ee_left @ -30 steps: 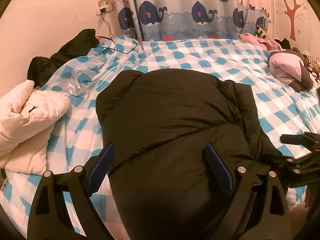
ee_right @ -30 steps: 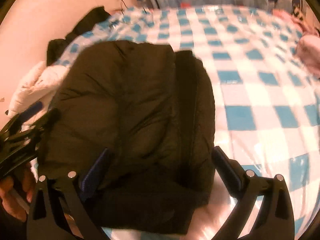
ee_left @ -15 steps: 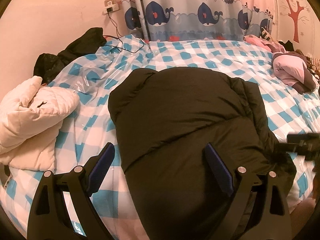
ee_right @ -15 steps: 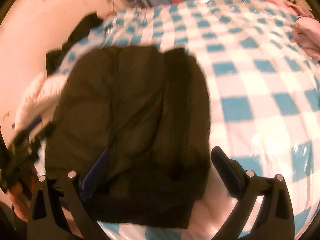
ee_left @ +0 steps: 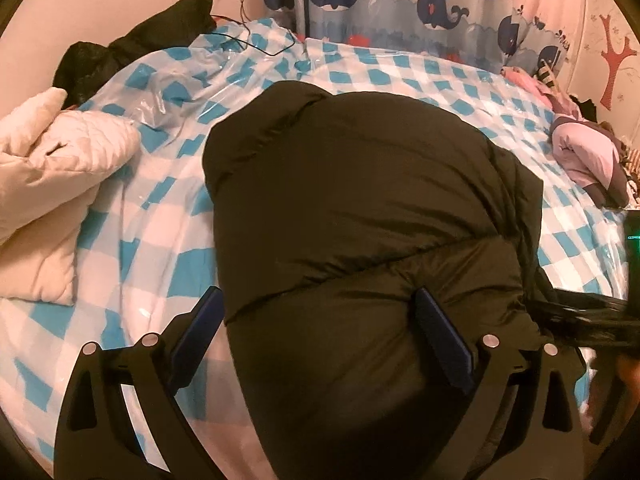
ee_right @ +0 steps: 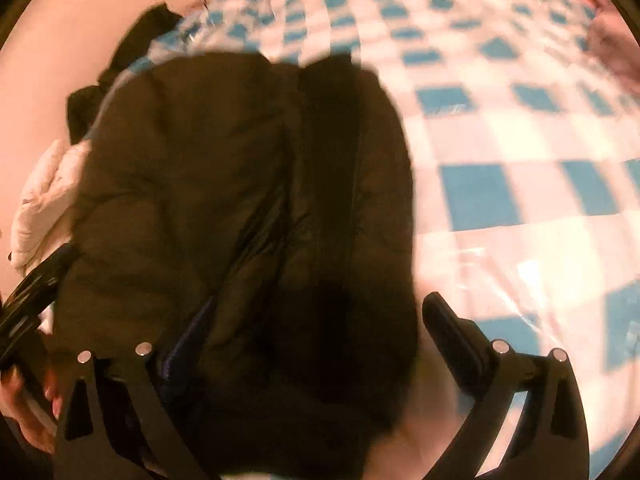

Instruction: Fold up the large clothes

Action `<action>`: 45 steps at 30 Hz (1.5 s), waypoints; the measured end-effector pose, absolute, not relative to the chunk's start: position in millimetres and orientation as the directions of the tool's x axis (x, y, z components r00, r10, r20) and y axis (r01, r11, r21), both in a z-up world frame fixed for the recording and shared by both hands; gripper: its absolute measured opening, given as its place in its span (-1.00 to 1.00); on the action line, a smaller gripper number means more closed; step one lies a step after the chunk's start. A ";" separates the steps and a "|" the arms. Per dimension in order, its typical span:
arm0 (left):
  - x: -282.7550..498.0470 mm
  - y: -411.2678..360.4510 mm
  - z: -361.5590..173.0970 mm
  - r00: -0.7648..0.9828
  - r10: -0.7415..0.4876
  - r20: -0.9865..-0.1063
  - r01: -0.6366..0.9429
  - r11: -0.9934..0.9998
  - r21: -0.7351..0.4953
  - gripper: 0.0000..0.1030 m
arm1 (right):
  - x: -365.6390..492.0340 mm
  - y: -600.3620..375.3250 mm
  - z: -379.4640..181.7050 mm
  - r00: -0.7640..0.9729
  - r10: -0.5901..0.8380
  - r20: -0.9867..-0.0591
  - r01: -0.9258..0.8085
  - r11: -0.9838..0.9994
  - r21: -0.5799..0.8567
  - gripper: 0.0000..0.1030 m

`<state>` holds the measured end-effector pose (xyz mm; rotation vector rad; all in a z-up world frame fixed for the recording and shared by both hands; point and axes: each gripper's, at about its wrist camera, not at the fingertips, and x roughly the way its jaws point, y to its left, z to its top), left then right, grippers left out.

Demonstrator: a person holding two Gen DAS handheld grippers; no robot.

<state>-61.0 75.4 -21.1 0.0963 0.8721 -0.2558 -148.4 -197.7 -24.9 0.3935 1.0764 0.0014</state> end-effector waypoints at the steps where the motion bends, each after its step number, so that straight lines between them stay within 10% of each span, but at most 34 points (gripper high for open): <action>1: -66.4 74.0 -15.7 0.624 -0.166 -0.763 0.259 0.966 0.002 0.79 | -158.6 -195.4 -15.0 0.493 0.176 -0.852 0.189 0.934 0.303 0.88; 16: -179.1 87.3 45.3 0.644 -0.094 -0.759 0.156 0.988 0.010 0.79 | -255.4 -84.1 63.6 0.579 0.014 -0.815 -0.013 1.000 0.009 0.88; 45: -200.3 81.6 60.0 0.651 -0.088 -0.754 0.141 0.990 0.006 0.79 | -250.1 -93.6 86.2 0.597 0.042 -0.801 0.039 0.996 0.081 0.88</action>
